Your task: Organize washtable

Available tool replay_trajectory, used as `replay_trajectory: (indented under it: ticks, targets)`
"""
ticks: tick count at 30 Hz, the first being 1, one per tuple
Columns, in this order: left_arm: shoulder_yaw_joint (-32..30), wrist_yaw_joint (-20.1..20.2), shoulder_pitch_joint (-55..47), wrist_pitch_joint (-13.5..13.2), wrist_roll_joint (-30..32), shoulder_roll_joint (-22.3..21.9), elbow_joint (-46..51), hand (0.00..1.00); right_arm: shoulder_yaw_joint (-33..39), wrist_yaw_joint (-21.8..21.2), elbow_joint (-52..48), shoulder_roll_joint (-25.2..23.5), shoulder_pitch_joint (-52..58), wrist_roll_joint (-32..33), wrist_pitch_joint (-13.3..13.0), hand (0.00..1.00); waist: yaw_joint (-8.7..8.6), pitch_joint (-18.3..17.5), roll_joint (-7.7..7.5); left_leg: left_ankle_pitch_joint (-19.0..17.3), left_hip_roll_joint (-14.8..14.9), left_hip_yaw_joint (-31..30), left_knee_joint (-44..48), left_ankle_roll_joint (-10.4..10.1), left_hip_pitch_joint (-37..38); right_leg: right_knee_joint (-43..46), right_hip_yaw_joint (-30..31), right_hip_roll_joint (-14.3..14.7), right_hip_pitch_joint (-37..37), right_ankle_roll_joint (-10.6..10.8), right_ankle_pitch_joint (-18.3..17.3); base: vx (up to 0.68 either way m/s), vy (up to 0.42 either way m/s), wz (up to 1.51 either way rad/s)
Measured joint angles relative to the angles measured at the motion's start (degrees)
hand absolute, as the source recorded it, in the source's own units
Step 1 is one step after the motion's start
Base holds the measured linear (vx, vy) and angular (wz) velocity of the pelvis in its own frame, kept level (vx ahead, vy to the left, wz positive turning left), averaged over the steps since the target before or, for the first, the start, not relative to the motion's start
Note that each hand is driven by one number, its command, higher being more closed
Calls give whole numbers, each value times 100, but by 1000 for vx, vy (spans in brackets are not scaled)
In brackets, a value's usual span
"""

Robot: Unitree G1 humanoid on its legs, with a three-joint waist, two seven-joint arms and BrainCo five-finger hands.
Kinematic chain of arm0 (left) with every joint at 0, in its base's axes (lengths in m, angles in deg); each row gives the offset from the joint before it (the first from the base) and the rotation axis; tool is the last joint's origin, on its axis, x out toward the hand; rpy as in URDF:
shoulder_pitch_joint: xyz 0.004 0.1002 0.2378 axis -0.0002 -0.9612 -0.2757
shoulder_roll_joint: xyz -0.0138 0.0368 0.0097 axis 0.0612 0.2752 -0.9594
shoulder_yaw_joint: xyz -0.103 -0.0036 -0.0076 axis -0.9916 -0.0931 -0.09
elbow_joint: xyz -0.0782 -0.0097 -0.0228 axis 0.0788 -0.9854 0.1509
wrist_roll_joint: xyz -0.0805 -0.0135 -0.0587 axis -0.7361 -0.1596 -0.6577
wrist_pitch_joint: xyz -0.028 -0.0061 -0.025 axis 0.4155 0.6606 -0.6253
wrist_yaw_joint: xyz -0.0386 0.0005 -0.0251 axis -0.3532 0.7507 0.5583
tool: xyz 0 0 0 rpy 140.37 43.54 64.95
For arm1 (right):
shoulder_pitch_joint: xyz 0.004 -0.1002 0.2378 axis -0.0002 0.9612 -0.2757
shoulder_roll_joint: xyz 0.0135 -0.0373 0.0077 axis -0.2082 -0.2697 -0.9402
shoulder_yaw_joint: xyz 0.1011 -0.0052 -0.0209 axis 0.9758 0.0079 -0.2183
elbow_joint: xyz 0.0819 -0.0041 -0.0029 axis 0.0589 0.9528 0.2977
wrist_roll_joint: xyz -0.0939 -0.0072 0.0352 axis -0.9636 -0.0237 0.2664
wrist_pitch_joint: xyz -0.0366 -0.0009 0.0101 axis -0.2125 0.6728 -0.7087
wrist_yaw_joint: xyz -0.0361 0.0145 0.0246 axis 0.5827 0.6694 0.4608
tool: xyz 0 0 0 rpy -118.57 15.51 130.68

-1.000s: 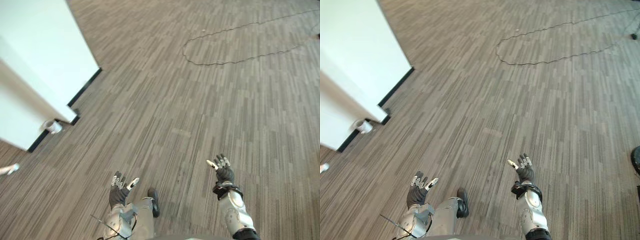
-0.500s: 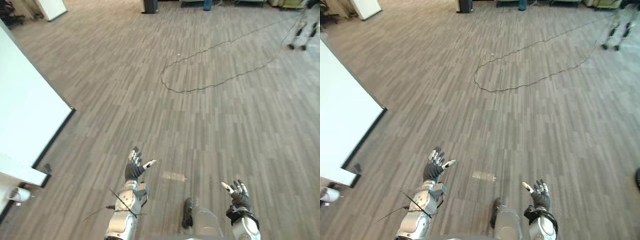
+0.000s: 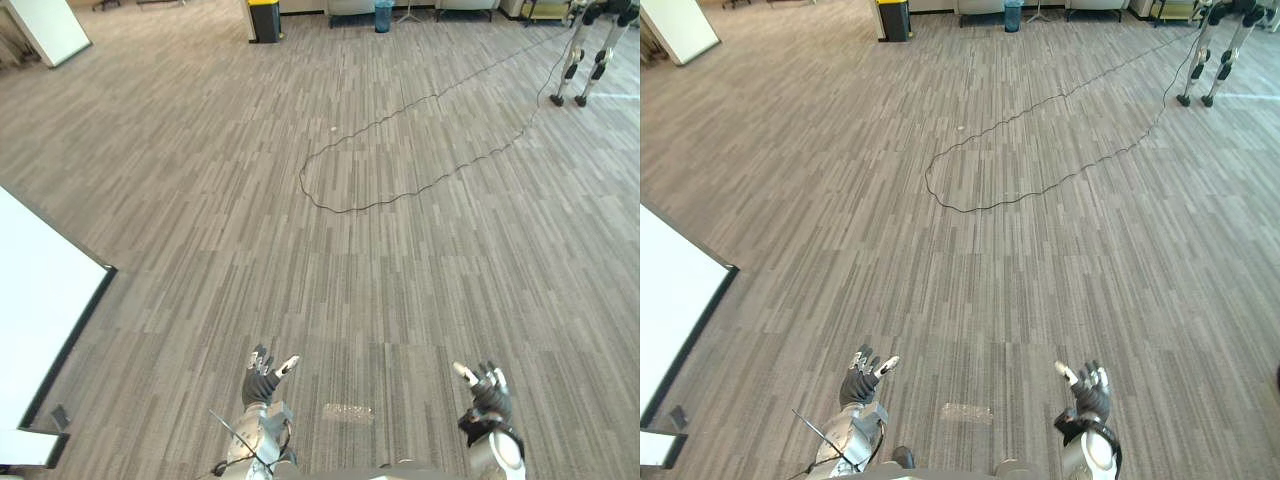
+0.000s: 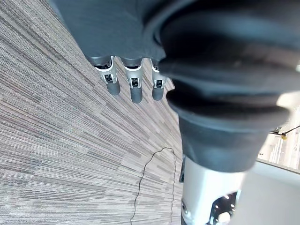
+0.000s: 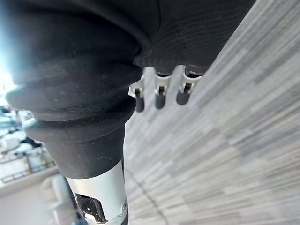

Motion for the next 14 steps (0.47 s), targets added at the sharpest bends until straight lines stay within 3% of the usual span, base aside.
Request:
replay_trajectory:
  ticks: [8,14]
  targets:
    - [375,452,21,-41,527,158,-1168,0,-363,-273,936,29,-99,-505,107,0,-118,4,80,43,-62,139,-275,8,187,-45,103,-5,-9,49,30,4,19,-11]
    - [503,453,38,-75,618,177,-1631,0,-393,-259,1350,140,-264,-549,99,0,-117,10,73,85,-78,212,-328,53,190,-69,212,10,-124,69,57,-103,11,-10]
